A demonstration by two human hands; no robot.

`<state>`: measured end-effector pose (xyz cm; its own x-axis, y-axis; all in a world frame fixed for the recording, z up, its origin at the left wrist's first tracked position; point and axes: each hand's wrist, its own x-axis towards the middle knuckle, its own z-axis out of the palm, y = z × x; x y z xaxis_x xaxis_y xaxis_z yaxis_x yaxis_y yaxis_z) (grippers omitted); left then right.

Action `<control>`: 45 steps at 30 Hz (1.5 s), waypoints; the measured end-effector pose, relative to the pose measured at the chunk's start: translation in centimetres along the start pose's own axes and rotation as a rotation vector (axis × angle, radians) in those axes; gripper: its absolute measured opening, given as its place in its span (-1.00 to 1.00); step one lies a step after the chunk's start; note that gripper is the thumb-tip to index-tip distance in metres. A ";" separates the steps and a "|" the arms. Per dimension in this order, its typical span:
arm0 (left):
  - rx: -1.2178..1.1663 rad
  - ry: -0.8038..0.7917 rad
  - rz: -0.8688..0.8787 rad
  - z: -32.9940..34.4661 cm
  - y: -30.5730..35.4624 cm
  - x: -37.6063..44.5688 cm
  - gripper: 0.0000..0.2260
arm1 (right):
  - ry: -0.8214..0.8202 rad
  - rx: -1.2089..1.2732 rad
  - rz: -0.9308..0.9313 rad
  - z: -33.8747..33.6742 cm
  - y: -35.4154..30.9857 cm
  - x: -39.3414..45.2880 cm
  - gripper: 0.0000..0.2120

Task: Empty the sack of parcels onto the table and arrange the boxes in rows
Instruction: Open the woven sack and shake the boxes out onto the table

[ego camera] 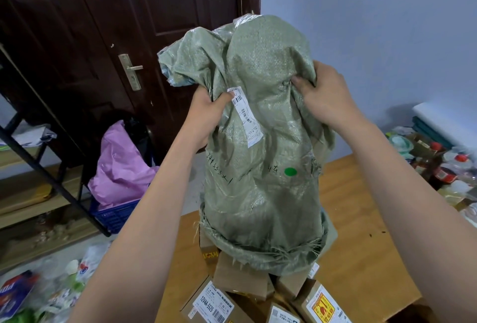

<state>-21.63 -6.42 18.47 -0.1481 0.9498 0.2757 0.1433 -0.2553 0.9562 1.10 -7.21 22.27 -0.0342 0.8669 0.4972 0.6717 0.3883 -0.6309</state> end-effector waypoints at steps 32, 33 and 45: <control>-0.028 0.074 0.068 -1.0 4.2 0.7 -0.73 | 0.043 -0.012 -0.082 -2.5 -3.6 1.5 -0.85; -0.033 0.077 0.072 -1.1 4.4 0.7 -0.74 | 0.044 -0.012 -0.088 -2.6 -3.7 1.5 -0.87; -0.071 0.064 0.092 -1.1 5.7 0.6 -0.73 | 0.081 -0.017 -0.125 -3.4 -4.1 2.0 -0.87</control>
<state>-21.98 -7.48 24.24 -0.2002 0.9086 0.3666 0.0901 -0.3555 0.9303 0.76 -8.14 27.89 -0.0589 0.7839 0.6180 0.6785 0.4856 -0.5512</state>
